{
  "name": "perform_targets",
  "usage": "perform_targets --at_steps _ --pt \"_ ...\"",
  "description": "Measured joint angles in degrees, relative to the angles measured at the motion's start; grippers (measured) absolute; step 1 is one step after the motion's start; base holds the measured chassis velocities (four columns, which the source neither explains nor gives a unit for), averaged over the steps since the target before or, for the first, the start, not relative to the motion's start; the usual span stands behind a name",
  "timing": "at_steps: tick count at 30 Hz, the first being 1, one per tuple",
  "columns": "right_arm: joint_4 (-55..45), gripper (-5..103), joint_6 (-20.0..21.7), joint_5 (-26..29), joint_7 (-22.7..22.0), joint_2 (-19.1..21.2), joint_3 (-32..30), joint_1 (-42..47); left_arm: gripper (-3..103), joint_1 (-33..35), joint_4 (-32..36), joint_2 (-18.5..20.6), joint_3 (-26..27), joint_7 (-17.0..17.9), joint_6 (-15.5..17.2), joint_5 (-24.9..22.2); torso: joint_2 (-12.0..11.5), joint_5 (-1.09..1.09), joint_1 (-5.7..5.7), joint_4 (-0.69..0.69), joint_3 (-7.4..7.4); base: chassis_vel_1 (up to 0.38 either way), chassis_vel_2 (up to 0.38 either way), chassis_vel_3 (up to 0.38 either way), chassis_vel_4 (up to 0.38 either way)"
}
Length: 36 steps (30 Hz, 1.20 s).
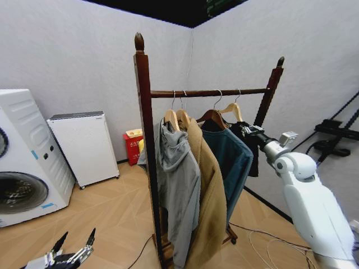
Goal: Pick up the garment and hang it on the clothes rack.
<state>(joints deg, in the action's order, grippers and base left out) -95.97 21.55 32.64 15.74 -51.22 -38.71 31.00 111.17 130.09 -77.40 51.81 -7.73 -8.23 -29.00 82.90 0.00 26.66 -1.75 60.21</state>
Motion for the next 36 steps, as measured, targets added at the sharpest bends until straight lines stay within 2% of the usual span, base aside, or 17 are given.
perform_targets --at_steps 5,7,9,10,13,14,16,17,19,20,22,23,26,27,29,32,36 --pt "-1.2 8 0.6 0.0 0.4 -0.2 -0.3 1.2 100 0.0 0.0 0.0 0.0 0.0 0.0 0.0 0.0 -0.01 0.00 0.00 0.00 0.000 0.000 0.000 0.000" --pt "-1.7 12 0.5 0.0 0.2 -0.3 -0.3 1.5 100 0.0 0.0 0.0 0.0 0.0 0.0 0.0 0.0 -0.01 0.00 0.00 0.00 0.000 0.000 0.000 0.000" --pt "-3.1 23 0.7 1.7 -1.4 -0.4 -0.5 2.5 100 0.0 0.0 0.0 0.0 0.0 0.0 0.0 0.0 0.04 0.00 0.00 0.01 0.000 0.000 0.000 0.000" --pt "-3.1 23 0.7 1.7 -1.4 -0.4 -0.5 2.5 100 0.0 0.0 0.0 0.0 0.0 0.0 0.0 0.0 0.04 0.00 0.00 0.01 0.000 0.000 0.000 0.000" --pt "-6.6 34 2.3 6.8 -4.2 0.0 -1.4 3.7 100 0.0 0.0 0.0 0.0 0.0 0.0 0.0 0.0 0.01 0.00 0.00 0.00 0.000 0.000 0.000 0.000" --pt "-6.6 34 2.3 6.8 -4.2 0.0 -1.4 3.7 100 0.0 0.0 0.0 0.0 0.0 0.0 0.0 0.0 0.01 0.00 0.00 0.00 0.000 0.000 0.000 0.000" --pt "-8.5 45 3.5 8.4 -5.3 0.1 -2.0 4.5 100 0.0 0.0 0.0 0.0 0.0 0.0 0.0 0.0 0.00 0.00 0.00 0.00 0.000 0.000 0.000 0.000" --pt "-8.5 45 3.5 8.4 -5.3 0.1 -2.0 4.5 100 0.0 0.0 0.0 0.0 0.0 0.0 0.0 0.0 0.00 0.00 0.00 0.00 0.000 0.000 0.000 0.000" --pt "-11.2 56 4.1 8.7 -6.8 0.0 -3.0 6.2 100 0.0 0.0 0.0 0.0 0.0 0.0 0.0 0.0 0.00 0.00 0.00 0.00 0.000 0.000 0.000 0.000" --pt "-11.2 56 4.1 8.7 -6.8 0.0 -3.0 6.2 100 0.0 0.0 0.0 0.0 0.0 0.0 0.0 0.0 0.00 0.00 0.00 0.00 0.000 0.000 0.000 0.000" --pt "-15.1 66 5.4 9.3 -9.5 -0.4 -5.1 9.3 100 0.0 0.0 0.0 0.0 0.0 0.0 0.0 0.0 0.00 0.01 0.01 0.01 0.000 0.000 0.000 0.000" --pt "-15.1 66 5.4 9.3 -9.5 -0.4 -5.1 9.3 100 0.0 0.0 0.0 0.0 0.0 0.0 0.0 0.0 0.00 0.01 0.01 0.01 0.000 0.000 0.000 0.000" --pt "-21.2 83 7.3 7.6 -13.5 -1.6 -8.9 15.3 100 0.0 0.0 0.0 0.0 0.0 0.0 0.0 0.0 0.02 0.00 -0.01 0.00 0.000 0.000 0.000 0.000" --pt "-21.2 83 7.3 7.6 -13.5 -1.6 -8.9 15.3 100 0.0 0.0 0.0 0.0 0.0 0.0 0.0 0.0 0.02 0.00 -0.01 0.00 0.000 0.000 0.000 0.000" --pt "-25.2 93 8.2 5.4 -16.3 -3.1 -11.3 19.4 100 0.0 0.0 0.0 0.0 0.0 0.0 0.0 0.0 0.00 0.00 -0.01 0.00 0.000 0.000 0.000 0.000" --pt "-28.7 99 8.9 3.6 -18.4 -4.9 -13.7 23.4 100 0.0 0.0 0.0 0.0 0.0 0.0 0.0 0.0 0.00 0.00 0.00 0.00 0.000 0.000 0.000 0.000" --pt "-32.0 100 9.2 2.5 -19.0 -7.2 -16.3 27.8 100 0.0 0.0 0.0 0.0 0.0 0.0 0.0 0.0 -0.01 0.00 0.00 -0.01 0.000 0.000 0.000 0.000"
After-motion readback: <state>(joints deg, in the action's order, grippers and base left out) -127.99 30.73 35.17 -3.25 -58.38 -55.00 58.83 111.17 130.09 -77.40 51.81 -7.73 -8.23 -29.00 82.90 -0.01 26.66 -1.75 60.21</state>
